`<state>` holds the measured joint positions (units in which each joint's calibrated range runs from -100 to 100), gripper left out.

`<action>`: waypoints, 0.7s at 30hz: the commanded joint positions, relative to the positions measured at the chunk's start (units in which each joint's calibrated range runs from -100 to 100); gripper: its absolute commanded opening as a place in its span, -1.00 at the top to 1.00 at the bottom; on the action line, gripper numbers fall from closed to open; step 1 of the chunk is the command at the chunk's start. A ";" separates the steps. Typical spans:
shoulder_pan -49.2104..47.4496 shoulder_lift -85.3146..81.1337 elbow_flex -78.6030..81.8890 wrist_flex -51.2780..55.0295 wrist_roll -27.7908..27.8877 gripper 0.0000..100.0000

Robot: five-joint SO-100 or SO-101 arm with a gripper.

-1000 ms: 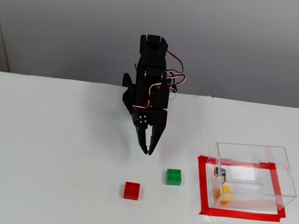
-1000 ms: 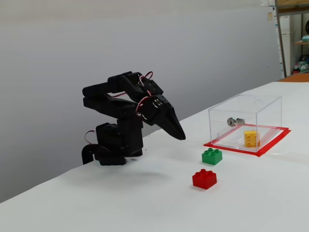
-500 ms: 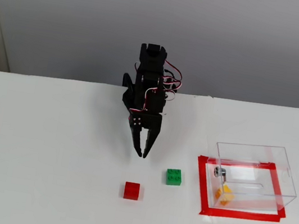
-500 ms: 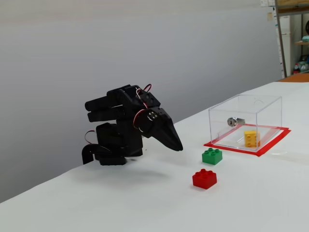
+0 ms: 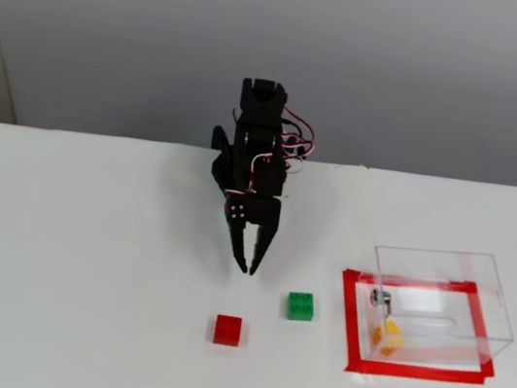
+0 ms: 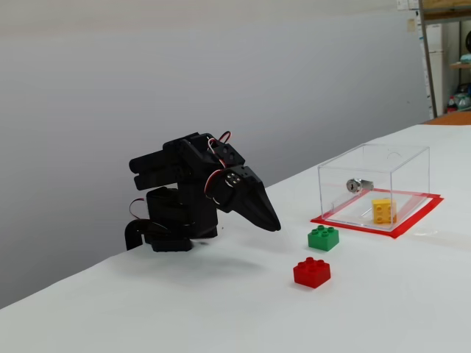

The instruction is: Pick the yellow lego brick and place it into the transparent box

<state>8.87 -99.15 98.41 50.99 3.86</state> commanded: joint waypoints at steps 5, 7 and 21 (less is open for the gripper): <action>-3.29 -0.51 0.77 -0.68 -0.41 0.97; -3.80 -0.51 0.77 -0.59 -0.41 0.97; -4.99 -0.51 0.77 -0.42 -0.31 0.97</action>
<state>3.63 -99.15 98.41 50.99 3.66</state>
